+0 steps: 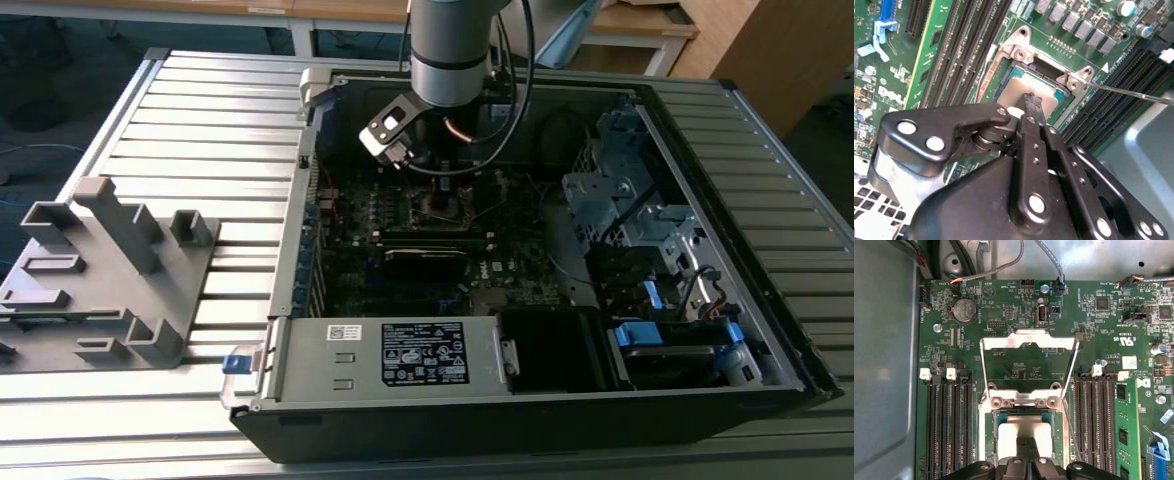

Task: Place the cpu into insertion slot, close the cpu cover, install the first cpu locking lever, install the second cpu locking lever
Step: 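Place the cpu into insertion slot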

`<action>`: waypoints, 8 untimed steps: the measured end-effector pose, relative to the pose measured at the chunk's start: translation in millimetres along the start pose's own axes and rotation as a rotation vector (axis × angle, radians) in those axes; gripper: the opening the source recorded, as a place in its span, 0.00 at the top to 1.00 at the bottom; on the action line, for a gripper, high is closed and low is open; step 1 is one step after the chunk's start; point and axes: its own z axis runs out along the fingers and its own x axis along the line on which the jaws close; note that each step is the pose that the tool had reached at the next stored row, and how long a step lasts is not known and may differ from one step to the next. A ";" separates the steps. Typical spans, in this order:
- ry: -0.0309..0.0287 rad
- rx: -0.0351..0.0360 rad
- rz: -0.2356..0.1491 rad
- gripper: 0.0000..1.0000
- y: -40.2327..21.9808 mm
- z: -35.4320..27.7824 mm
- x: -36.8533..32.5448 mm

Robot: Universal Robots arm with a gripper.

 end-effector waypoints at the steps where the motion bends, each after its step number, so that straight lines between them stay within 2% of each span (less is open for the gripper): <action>1: -0.0028 0.0000 0.000 0.90 -0.1 0.5 0.0; 8: -0.0053 0.0005 0.000 0.90 -0.2 1.8 -0.1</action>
